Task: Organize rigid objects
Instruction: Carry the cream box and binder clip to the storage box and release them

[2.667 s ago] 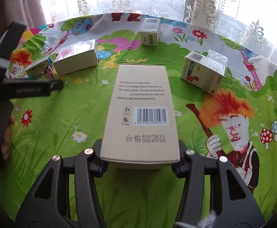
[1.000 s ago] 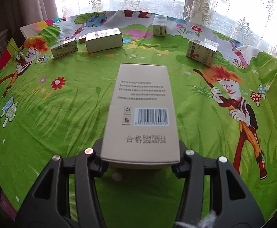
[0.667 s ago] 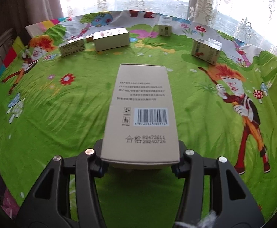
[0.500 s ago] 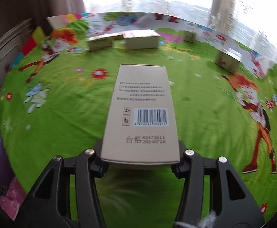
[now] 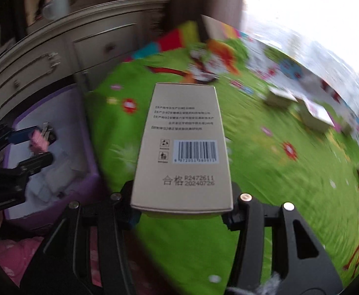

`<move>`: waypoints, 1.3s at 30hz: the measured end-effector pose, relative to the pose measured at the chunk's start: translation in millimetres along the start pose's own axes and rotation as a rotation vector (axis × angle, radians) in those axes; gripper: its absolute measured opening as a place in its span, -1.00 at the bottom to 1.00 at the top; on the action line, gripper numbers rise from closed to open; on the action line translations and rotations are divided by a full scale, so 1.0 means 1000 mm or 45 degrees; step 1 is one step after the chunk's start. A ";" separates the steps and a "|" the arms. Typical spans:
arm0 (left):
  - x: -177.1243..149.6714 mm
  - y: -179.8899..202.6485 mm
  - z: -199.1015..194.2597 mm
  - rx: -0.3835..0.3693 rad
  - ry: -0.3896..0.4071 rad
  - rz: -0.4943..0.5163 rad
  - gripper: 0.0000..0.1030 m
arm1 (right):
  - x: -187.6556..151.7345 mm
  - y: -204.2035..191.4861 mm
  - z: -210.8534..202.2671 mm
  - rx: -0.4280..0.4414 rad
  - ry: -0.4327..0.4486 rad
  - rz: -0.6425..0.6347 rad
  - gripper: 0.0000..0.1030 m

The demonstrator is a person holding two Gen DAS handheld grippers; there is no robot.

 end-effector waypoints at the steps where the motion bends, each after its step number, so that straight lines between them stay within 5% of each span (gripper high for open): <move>1: -0.002 -0.006 -0.001 0.016 -0.002 -0.012 0.12 | 0.004 -0.009 0.000 0.030 0.002 -0.030 0.06; 10: -0.017 -0.066 -0.009 0.184 -0.032 -0.125 0.12 | 0.025 -0.101 0.007 0.227 0.011 -0.289 0.06; 22: -0.033 -0.126 -0.023 0.391 -0.034 -0.194 0.12 | -0.009 -0.198 0.009 0.442 -0.061 -0.570 0.06; 31: -0.028 -0.142 -0.032 0.509 0.010 -0.179 0.13 | -0.015 -0.210 0.005 0.535 -0.051 -0.546 0.08; 33: -0.022 -0.142 -0.034 0.560 0.026 -0.175 0.49 | -0.013 -0.208 0.004 0.561 -0.032 -0.519 0.22; 35: -0.014 -0.140 -0.036 0.593 0.062 -0.209 0.76 | -0.011 -0.200 0.000 0.560 0.010 -0.470 0.57; 39: 0.013 -0.115 -0.031 0.404 0.143 -0.303 0.79 | -0.003 -0.163 -0.004 0.458 0.070 -0.368 0.62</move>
Point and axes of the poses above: each gripper's, at about its wrist camera, not at the fingertips, and z roughly the way its jaws point, y to its right, x to its top, the point moved 1 cm from there along z, roughly the way its jaws point, and after that the axes turned 14 degrees about y, right-handed, at the moved point
